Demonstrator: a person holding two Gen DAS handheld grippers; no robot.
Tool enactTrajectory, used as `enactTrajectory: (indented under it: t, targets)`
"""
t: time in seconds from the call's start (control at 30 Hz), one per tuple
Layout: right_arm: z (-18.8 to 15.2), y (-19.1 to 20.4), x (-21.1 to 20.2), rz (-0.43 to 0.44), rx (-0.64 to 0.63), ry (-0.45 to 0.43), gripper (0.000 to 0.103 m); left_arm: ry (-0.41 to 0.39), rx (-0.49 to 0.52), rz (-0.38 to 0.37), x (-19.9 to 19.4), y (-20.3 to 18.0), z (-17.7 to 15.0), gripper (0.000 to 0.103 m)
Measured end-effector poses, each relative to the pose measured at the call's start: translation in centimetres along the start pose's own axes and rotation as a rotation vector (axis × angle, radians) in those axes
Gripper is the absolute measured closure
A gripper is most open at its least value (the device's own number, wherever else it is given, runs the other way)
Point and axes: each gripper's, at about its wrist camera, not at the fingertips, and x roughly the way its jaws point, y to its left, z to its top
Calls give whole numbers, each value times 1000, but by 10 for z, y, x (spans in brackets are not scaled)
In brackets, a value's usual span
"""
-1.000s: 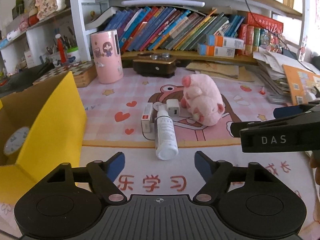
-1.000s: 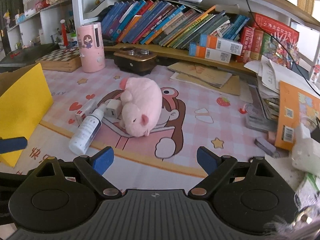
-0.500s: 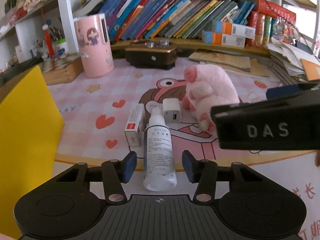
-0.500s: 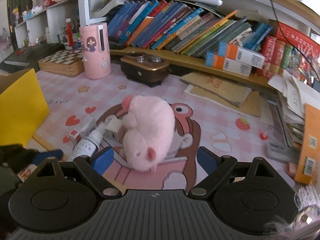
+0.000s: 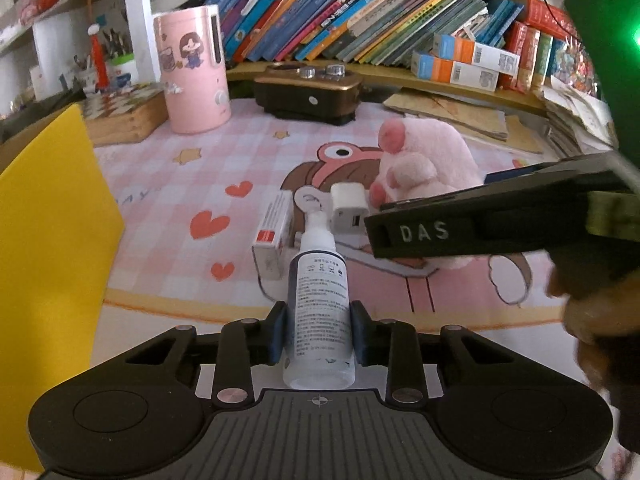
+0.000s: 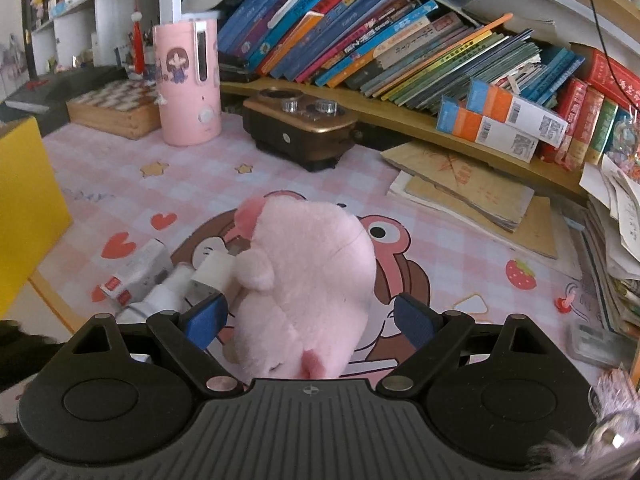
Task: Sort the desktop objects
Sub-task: 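Grasp the pink plush pig with the right gripper and lift it, then carry the spray bottle and plush pig toward the yellow box with both grippers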
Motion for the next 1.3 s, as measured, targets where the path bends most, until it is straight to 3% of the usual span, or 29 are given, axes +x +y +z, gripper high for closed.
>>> enactTrajectory:
  t: [0.17,0.23,0.3,0.4,0.87,1.3]
  targets:
    - [2,-4,11,11,30,23,14,-14,-47,-56,-30,11,-7,72]
    - [3,-7,16,21,49,36,18,-28,-68,-77,-44,16,-9,72]
    - [3,-11,19,48,73,51,43,-43,-89,-89,-56,22,-10,72]
    - [5,-15,15,66,99,53,46,-64,-119,-98,-70,28,-10,72]
    - [-11,-19,-59,73,138,6,47,-145,-149,-145,-110,35,-16,72]
    - [-34,17,-140,190,164,44,46,-195,-202,-191,-152,55,-40,72]
